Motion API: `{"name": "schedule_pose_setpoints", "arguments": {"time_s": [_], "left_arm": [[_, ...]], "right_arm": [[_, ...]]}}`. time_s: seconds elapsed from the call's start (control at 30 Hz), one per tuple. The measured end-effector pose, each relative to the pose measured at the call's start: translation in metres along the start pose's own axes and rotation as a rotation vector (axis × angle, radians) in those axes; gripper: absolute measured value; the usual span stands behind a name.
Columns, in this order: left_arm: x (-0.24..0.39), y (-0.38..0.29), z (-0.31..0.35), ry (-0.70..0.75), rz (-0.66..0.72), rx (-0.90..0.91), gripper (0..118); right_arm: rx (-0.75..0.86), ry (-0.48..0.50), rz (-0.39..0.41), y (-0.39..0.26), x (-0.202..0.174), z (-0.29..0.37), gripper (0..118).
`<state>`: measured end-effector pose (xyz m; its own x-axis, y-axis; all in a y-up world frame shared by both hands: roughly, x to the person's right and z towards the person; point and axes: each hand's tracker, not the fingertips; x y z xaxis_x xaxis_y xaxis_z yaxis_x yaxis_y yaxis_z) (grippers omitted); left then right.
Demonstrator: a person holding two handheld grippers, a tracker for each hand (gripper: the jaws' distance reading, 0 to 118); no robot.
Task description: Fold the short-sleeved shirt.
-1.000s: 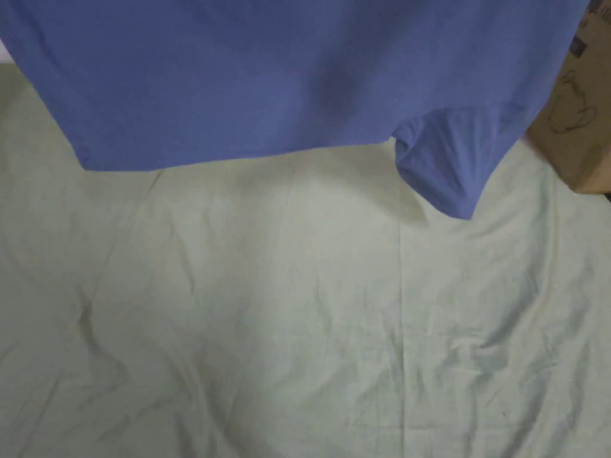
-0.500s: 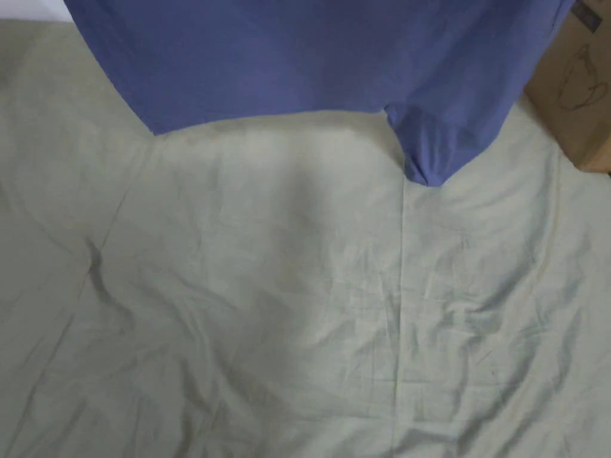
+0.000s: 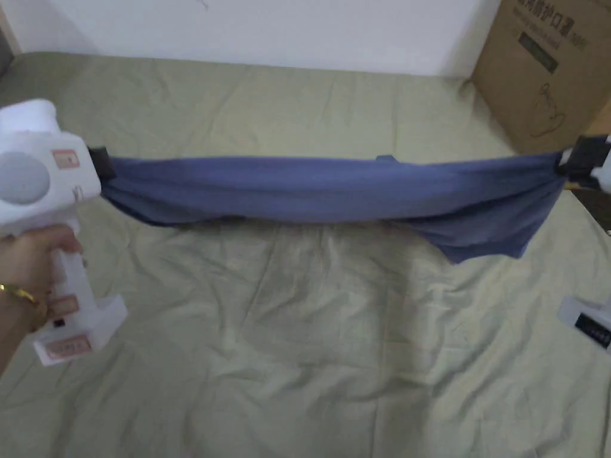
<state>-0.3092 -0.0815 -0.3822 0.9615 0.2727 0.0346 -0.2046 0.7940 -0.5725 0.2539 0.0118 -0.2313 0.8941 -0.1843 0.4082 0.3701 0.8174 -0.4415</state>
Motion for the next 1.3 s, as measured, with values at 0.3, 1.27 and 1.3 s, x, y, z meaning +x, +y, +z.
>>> {"name": "schedule_pose_setpoints", "arguments": {"time_s": [0.3,1.27,1.3], "left_arm": [[-0.016,-0.135,0.040,0.089,-0.066,-0.146,1],[-0.070,-0.136,0.120,0.290,0.109,-0.108,101],[-0.062,-0.129,0.123,0.284,0.069,-0.065,101]], "right_arm": [[-0.226,-0.052,-0.075,-0.172,0.038,0.027,1],[-0.244,-0.220,0.206,-0.221,0.059,0.061,113],[-0.196,-0.204,0.208,-0.211,0.055,0.064,113]]}}
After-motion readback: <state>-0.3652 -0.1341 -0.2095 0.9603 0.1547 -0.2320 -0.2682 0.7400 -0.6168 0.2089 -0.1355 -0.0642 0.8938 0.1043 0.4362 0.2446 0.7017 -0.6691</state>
